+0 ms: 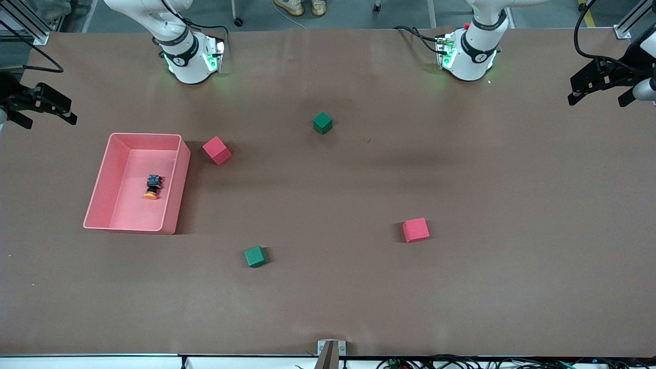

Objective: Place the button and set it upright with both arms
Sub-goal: 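Reach the right gripper into the pink tray toward the orange button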

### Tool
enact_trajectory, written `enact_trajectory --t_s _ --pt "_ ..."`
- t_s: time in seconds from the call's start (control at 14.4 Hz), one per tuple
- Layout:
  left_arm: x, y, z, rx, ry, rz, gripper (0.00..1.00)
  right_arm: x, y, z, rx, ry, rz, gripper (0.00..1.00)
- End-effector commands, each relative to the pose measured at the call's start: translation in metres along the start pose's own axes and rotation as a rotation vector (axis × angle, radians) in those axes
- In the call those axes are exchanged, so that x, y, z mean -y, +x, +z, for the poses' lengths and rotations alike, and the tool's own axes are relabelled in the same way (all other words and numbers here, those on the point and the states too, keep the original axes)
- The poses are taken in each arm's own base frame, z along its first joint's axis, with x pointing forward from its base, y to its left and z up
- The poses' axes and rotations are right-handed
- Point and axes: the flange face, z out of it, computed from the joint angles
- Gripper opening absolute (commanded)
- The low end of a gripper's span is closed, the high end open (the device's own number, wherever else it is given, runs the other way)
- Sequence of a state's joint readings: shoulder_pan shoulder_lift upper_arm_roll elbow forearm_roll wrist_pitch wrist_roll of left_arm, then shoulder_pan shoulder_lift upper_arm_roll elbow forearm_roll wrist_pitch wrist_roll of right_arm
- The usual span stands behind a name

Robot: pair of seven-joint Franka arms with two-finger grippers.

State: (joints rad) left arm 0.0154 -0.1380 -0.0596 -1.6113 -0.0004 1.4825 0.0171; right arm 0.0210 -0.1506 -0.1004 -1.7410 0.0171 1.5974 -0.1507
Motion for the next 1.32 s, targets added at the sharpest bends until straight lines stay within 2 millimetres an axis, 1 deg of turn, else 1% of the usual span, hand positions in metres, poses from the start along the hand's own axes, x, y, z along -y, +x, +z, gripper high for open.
enact_trajectory --t_s 0.0,0.35,0.62,0.76,0.97,1.11,1.25 --pt "-0.002 -0.004 -0.006 -0.009 -0.001 0.002 1.0 0.001 -0.005 0.001 -0.004 0.001 0.001 1.0" --pt "-0.002 -0.002 -0.003 -0.005 -0.003 0.002 1.0 0.002 -0.004 0.001 -0.008 0.0 -0.001 1.0" --pt "-0.001 -0.002 -0.002 -0.006 -0.003 0.006 1.0 0.001 -0.001 0.007 -0.004 0.0 -0.002 1.0" --pt "0.0 -0.002 -0.002 -0.008 -0.003 0.006 1.0 -0.003 0.005 0.02 0.02 0.002 0.006 1.0" --pt "0.001 -0.001 -0.002 -0.009 -0.003 0.005 1.0 -0.009 0.017 0.046 0.049 0.003 0.011 1.0" --pt "0.001 -0.001 -0.003 -0.011 -0.003 0.005 1.0 -0.009 0.018 0.069 0.039 0.002 0.009 1.0" --pt "0.001 0.0 -0.002 -0.011 -0.003 0.005 1.0 -0.013 0.019 0.095 0.019 -0.002 0.015 1.0"
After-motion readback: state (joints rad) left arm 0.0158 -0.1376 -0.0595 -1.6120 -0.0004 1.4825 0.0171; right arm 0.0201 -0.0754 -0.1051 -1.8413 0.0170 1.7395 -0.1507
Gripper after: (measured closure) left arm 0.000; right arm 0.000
